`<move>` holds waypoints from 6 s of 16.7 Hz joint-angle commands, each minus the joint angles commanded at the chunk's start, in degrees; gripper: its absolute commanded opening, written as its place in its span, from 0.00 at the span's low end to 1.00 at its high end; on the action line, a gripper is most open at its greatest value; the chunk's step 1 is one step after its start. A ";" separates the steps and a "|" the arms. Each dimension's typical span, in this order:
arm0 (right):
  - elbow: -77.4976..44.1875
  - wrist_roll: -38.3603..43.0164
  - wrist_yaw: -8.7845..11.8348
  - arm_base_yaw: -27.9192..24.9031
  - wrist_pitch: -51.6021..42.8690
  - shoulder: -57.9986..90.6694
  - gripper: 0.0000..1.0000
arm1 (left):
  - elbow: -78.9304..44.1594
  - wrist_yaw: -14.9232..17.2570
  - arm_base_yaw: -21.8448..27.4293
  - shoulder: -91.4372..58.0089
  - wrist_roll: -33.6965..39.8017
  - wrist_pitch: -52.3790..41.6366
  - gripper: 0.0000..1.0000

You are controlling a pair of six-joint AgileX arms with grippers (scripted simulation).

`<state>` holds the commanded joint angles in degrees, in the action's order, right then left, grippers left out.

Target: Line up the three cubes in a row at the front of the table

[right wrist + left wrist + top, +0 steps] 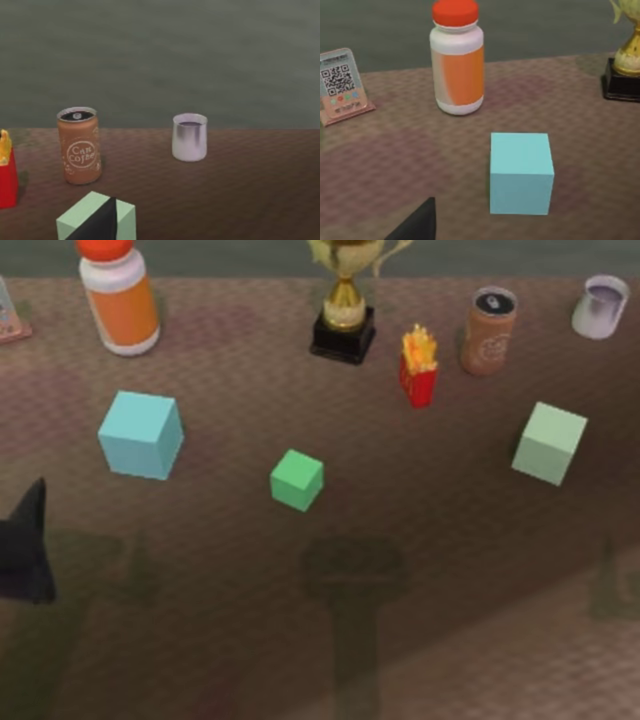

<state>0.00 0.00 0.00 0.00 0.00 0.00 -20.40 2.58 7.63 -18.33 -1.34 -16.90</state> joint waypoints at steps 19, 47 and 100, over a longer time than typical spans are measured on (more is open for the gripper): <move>0.00 0.00 0.00 0.00 0.00 0.00 1.00 | -97.58 -1.17 22.11 -114.35 1.48 -62.76 1.00; 0.00 0.00 0.00 0.00 0.00 0.00 1.00 | -93.13 -2.23 23.37 -124.14 2.65 -44.16 0.70; 0.00 0.00 0.00 0.00 0.00 0.00 1.00 | -92.67 -4.00 52.59 -109.97 60.98 -57.03 0.00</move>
<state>0.00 0.00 0.00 0.00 0.00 0.00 -113.07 -1.42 60.22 -128.29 59.64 -73.93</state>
